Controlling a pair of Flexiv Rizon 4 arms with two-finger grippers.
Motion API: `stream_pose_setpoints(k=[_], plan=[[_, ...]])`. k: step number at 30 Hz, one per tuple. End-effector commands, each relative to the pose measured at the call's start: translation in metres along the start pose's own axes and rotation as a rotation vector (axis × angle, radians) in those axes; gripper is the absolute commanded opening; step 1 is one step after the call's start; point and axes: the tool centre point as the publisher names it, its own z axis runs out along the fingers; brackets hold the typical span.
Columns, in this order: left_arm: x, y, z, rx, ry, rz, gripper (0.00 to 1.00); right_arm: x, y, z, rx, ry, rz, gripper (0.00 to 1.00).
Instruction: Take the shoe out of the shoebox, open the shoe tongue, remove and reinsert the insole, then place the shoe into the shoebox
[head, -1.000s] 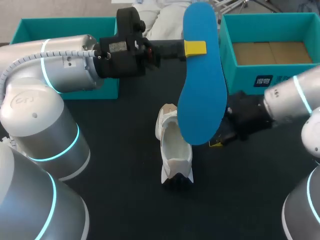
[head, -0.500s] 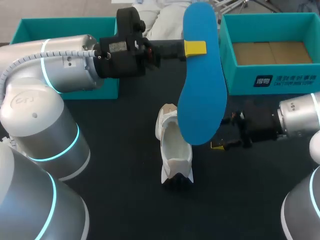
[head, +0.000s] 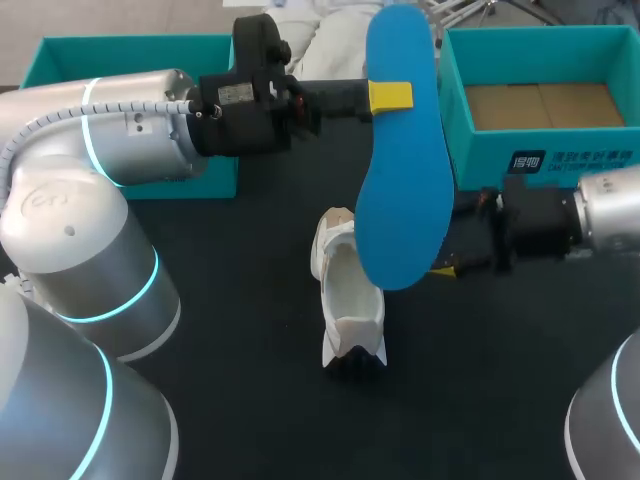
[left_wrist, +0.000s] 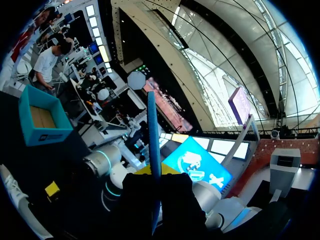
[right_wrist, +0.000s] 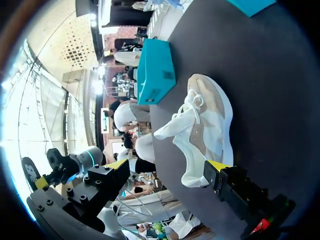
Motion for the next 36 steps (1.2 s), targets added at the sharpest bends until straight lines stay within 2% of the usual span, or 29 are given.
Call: stream_pose_setpoints(k=[1, 5, 8, 14, 19, 27, 36], plan=[[-0.001, 0.002, 0.001, 0.003, 0.0, 0.001, 0.0, 0.017, 0.003, -0.005, 0.002, 0.021, -0.018, 1.0], [-0.001, 0.002, 0.001, 0.003, 0.0, 0.001, 0.0, 0.027, 0.006, -0.005, -0.015, 0.084, -0.024, 1.0], [-0.001, 0.002, 0.001, 0.003, 0.0, 0.001, 0.0, 0.033, 0.007, -0.004, -0.013, 0.089, -0.028, 1.0], [-0.001, 0.002, 0.001, 0.003, 0.0, 0.001, 0.0, 0.041, 0.009, -0.006, -0.036, 0.087, -0.166, 1.0], [-0.001, 0.002, 0.001, 0.003, 0.0, 0.001, 0.0, 0.047, 0.01, -0.014, -0.064, 0.121, -0.219, 1.0], [-0.001, 0.002, 0.001, 0.003, 0.0, 0.001, 0.0, 0.064, 0.006, -0.016, -0.025, 0.187, -0.259, 1.0], [-0.001, 0.002, 0.001, 0.003, 0.0, 0.001, 0.0, 0.086, 0.003, -0.015, 0.015, 0.268, -0.236, 1.0]])
